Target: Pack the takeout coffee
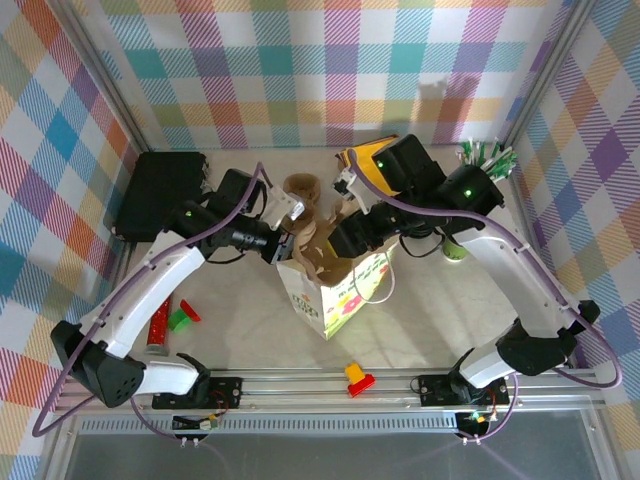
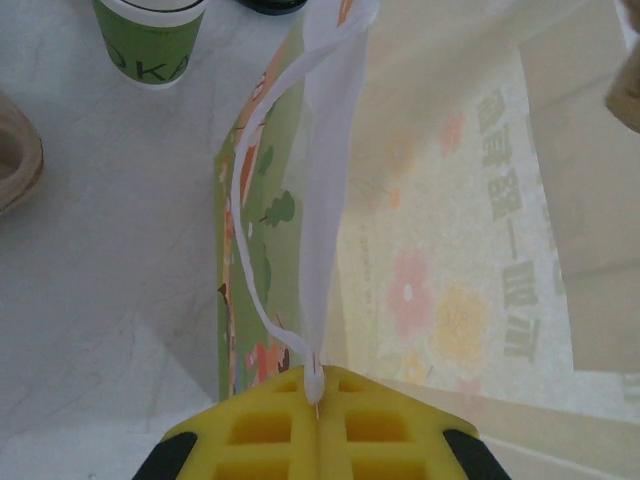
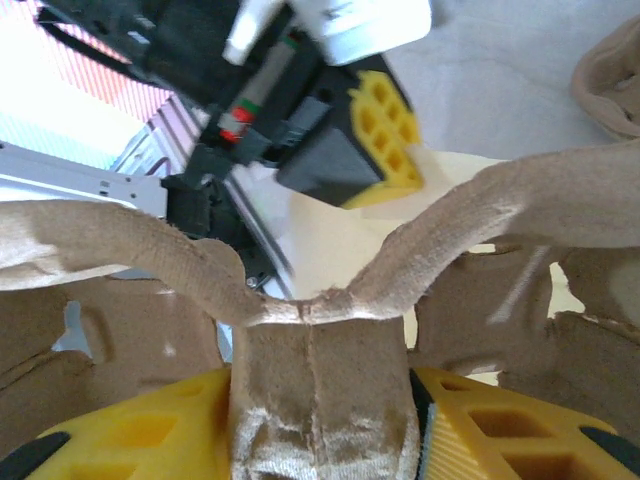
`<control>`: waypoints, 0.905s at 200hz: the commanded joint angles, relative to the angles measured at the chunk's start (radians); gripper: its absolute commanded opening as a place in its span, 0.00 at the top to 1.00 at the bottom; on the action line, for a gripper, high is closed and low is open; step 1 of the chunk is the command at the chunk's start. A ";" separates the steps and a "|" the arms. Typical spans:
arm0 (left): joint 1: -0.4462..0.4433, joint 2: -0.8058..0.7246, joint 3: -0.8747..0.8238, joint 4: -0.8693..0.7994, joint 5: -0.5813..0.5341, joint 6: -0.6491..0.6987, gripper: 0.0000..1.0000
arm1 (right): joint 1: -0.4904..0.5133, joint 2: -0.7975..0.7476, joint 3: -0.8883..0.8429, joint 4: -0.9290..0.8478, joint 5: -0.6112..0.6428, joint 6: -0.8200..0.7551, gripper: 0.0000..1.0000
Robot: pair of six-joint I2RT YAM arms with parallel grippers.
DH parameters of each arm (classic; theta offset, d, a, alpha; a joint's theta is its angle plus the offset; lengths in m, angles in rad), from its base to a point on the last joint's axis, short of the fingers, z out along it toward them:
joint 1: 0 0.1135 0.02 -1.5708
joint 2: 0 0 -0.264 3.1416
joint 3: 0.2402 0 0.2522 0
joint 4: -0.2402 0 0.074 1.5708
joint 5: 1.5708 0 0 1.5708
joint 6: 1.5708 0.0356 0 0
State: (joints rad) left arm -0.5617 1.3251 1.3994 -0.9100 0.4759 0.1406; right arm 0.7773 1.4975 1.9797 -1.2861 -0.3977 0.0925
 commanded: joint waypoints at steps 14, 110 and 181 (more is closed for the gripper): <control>-0.007 0.025 0.014 0.034 0.013 0.097 1.00 | -0.042 -0.005 -0.094 0.085 -0.125 -0.008 0.53; -0.007 0.042 0.008 0.060 0.043 0.161 1.00 | -0.102 0.005 -0.277 0.106 -0.089 -0.057 0.54; -0.008 0.049 0.012 0.046 0.076 0.199 1.00 | -0.107 0.003 -0.330 0.144 0.004 -0.001 0.55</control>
State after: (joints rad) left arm -0.5617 1.3705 1.3991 -0.8612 0.5049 0.3046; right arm 0.6788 1.4990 1.6703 -1.1774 -0.4221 0.0669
